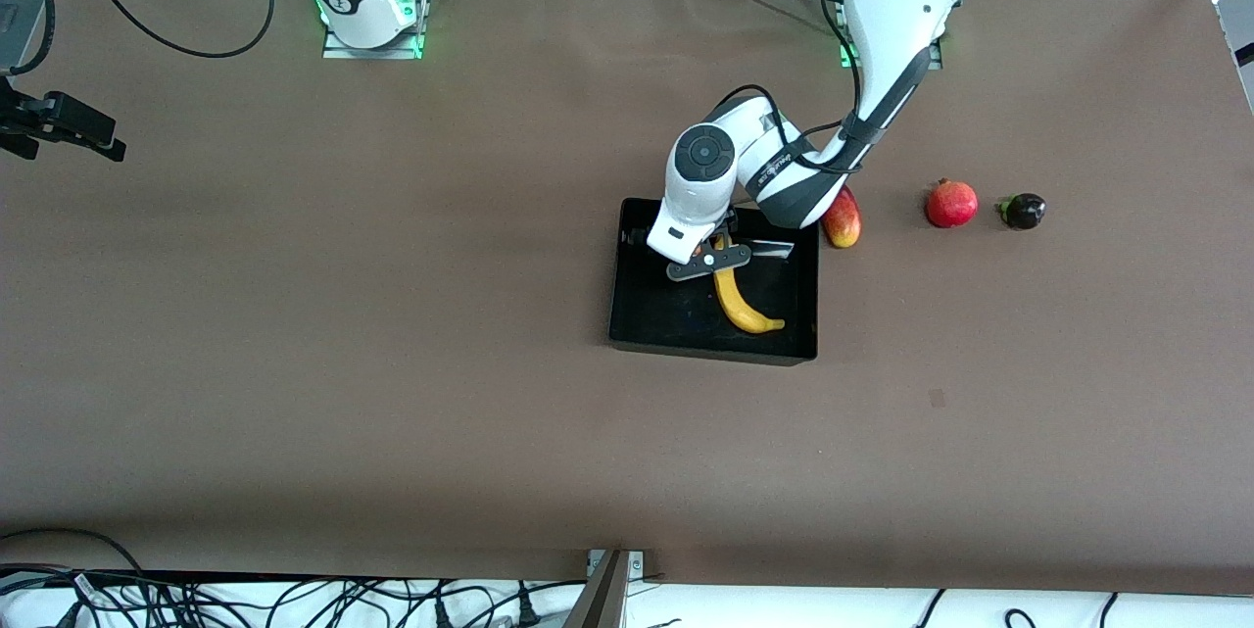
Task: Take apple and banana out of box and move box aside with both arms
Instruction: 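Grasp the red-yellow apple with the left gripper and lift it out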
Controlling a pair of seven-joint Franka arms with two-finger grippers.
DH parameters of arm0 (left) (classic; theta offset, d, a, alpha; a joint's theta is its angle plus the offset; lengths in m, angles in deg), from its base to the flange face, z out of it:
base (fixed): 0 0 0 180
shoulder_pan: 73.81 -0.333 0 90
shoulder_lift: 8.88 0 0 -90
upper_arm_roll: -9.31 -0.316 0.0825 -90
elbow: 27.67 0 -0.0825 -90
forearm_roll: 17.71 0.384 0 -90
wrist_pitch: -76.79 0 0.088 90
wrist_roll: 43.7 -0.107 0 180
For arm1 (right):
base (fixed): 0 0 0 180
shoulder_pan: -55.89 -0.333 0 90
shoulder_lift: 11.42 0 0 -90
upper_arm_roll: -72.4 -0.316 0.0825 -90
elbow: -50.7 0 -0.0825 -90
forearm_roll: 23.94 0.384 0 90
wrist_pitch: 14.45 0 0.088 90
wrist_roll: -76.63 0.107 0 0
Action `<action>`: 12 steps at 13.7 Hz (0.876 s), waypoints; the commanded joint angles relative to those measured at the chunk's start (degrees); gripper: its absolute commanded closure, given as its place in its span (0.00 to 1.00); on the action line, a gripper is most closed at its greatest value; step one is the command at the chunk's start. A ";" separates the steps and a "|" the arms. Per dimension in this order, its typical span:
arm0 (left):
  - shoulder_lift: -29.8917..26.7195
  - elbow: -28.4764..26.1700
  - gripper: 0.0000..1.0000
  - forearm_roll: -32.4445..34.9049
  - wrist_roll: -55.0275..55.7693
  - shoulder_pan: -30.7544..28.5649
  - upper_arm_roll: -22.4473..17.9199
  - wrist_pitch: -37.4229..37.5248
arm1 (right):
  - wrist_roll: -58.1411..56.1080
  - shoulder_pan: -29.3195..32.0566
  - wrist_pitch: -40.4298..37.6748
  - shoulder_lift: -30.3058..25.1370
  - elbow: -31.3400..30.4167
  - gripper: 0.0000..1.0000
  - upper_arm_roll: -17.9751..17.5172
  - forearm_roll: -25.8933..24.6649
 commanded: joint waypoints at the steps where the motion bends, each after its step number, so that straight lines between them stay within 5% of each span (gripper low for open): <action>1: 0.62 -0.85 0.16 1.30 1.07 0.00 0.14 -1.60 | 0.25 0.13 -0.60 0.22 0.85 0.00 0.01 0.63; 4: 1.15 -0.85 0.87 1.30 1.68 0.00 0.14 -2.14 | 0.16 0.13 -0.60 0.22 0.85 0.00 0.01 0.63; 5: 1.15 -0.85 1.00 1.39 1.51 0.00 0.14 -2.14 | 0.16 0.13 -0.60 0.22 0.85 0.00 0.01 0.63; 9: 0.02 0.20 1.00 0.78 0.89 -0.52 0.23 -0.56 | 0.16 0.13 -0.60 0.22 0.85 0.00 0.01 0.63; 12: -2.62 6.68 1.00 -3.86 -3.13 -2.10 0.23 8.47 | 0.16 0.13 -0.60 0.22 0.85 0.00 0.01 0.63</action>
